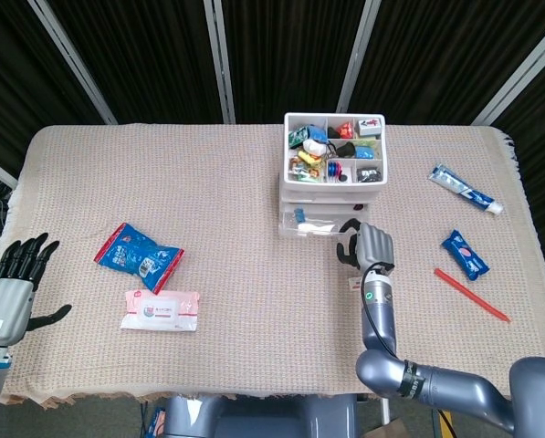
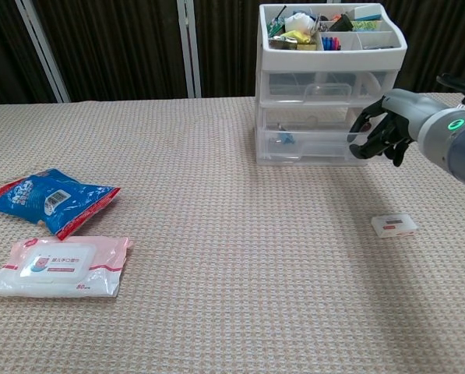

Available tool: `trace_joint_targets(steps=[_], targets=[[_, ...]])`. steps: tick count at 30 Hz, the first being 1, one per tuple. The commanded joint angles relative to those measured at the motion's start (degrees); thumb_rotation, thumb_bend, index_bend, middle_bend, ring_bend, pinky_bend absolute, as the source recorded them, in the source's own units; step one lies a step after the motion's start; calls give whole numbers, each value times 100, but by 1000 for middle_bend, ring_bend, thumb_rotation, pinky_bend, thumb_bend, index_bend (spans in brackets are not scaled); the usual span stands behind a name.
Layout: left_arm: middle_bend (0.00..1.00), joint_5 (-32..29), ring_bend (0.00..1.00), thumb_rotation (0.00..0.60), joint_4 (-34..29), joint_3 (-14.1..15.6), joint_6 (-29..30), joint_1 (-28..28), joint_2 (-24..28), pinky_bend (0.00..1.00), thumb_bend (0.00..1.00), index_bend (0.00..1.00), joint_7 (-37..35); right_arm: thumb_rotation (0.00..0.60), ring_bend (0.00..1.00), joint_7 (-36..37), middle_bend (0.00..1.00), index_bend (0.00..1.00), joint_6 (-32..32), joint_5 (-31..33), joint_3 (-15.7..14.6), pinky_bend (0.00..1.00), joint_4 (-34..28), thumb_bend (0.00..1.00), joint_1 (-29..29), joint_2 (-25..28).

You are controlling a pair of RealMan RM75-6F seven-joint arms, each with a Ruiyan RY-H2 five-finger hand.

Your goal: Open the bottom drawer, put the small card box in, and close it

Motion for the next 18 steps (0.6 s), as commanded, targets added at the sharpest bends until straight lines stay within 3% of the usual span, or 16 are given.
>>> trace_joint_targets(steps=[1, 18], targets=[[0, -4, 0, 600, 0, 0, -5, -1, -4, 0, 100, 73, 8, 600, 754, 86, 743, 446, 35, -131, -65, 651, -133, 365, -106, 55], [0, 16, 0, 600, -10, 9, 12, 5, -20, 0, 101, 73, 51, 600, 753, 346, 742, 429, 151, -699, -341, 651, -661, 365, -521, 295]])
